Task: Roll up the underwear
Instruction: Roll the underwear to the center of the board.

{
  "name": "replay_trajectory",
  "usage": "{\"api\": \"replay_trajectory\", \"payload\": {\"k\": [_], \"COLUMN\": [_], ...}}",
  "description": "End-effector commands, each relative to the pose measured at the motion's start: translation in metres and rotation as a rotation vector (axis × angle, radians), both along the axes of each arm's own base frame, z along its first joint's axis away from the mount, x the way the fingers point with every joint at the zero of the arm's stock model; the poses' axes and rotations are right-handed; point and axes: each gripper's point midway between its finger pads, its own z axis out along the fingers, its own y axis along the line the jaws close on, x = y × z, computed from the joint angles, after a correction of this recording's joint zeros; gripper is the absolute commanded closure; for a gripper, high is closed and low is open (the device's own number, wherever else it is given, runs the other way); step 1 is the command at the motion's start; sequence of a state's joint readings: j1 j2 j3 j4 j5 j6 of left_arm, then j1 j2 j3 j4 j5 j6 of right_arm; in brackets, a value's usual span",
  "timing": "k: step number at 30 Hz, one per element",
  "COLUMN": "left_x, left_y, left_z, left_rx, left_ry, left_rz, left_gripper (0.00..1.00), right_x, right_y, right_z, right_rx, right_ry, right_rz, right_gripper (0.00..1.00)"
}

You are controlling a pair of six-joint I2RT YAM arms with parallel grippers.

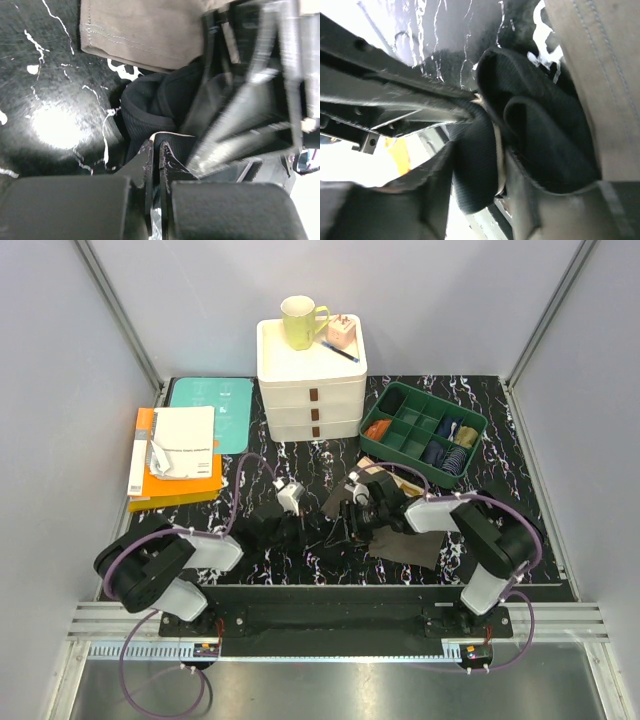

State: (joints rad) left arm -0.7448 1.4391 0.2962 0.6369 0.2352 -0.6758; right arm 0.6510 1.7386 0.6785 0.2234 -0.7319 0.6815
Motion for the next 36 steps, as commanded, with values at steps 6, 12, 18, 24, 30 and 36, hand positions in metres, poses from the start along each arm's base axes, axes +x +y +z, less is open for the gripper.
{"api": "replay_trajectory", "payload": {"k": [6,12,18,24,30,36], "left_x": [-0.004,-0.005,-0.006,-0.007,-0.008,-0.008], "left_y": [0.008,0.007,0.005,0.005,0.007,0.008], "left_z": [-0.046,-0.046,-0.043,-0.042,-0.040,-0.037], "left_rx": [0.160,0.157,0.147,0.143,0.144,0.143], "left_ry": [0.183,0.194,0.201,0.205,0.204,0.198], "left_rz": [0.035,0.034,0.028,0.029,0.033,0.039], "left_gripper": [1.00,1.00,1.00,1.00,1.00,1.00], "right_x": [0.017,0.007,0.002,-0.001,0.000,-0.003], "right_y": [-0.042,-0.062,-0.060,-0.053,-0.045,-0.048], "right_z": [0.032,0.038,0.030,0.018,0.013,0.002], "right_rx": [-0.191,-0.188,-0.138,-0.104,-0.090,-0.138], "right_ry": [-0.177,-0.169,-0.120,-0.080,-0.085,-0.081], "right_rz": [-0.172,-0.307,-0.358,-0.386,-0.397,-0.404], "right_gripper": [0.26,0.14,0.10,0.07,0.07,0.12]}}
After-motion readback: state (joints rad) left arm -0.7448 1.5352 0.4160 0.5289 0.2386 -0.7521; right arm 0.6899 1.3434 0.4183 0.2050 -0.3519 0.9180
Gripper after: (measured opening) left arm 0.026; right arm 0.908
